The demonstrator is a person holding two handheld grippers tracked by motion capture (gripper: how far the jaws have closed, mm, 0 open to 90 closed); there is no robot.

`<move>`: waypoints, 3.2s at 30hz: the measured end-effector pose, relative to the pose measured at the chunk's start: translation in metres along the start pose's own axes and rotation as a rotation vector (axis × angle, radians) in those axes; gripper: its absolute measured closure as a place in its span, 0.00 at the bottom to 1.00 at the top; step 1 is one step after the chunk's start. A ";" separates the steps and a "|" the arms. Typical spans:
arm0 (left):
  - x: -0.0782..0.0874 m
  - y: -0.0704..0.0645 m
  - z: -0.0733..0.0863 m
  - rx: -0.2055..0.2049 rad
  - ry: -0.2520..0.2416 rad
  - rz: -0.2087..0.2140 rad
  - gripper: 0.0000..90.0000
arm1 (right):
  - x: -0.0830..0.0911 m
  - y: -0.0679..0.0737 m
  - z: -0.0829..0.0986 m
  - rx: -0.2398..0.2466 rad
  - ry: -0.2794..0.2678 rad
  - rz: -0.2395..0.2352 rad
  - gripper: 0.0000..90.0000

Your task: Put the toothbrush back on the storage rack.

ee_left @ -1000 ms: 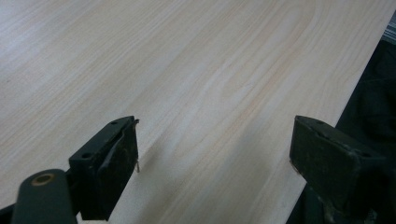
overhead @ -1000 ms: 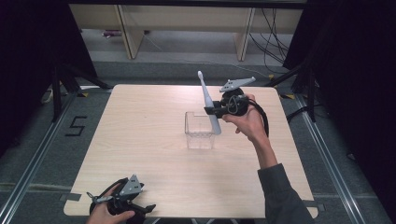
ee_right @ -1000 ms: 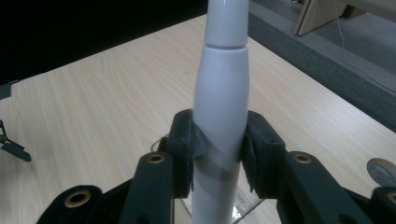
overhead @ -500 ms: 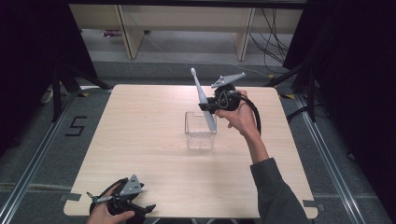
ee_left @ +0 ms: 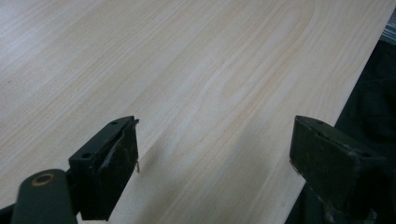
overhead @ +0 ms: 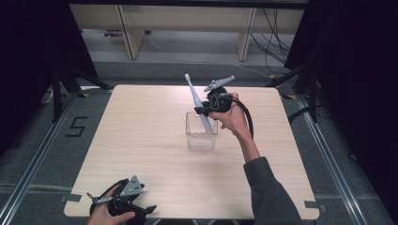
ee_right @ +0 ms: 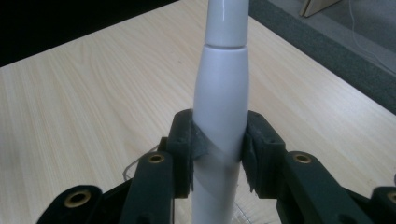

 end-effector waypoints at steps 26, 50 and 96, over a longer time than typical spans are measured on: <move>0.000 0.000 0.000 -0.002 0.001 -0.001 0.16 | -0.035 0.001 0.019 -0.027 0.123 0.011 0.74; 0.001 0.000 -0.001 0.003 -0.002 -0.001 0.16 | -0.054 -0.001 0.031 -0.018 0.199 0.012 0.74; 0.001 0.000 0.000 0.003 0.000 -0.002 0.16 | -0.028 0.003 0.025 -0.055 0.155 0.024 0.57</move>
Point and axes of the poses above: each handheld gripper's, and its own axes: x roughly backward along the jaws, z roughly out of its underside, y roughly to its left, the point moved 1 cm from there along -x, roughly forward along the jaws, and after that the axes turned 1 degree about y, right-handed, at the moved point
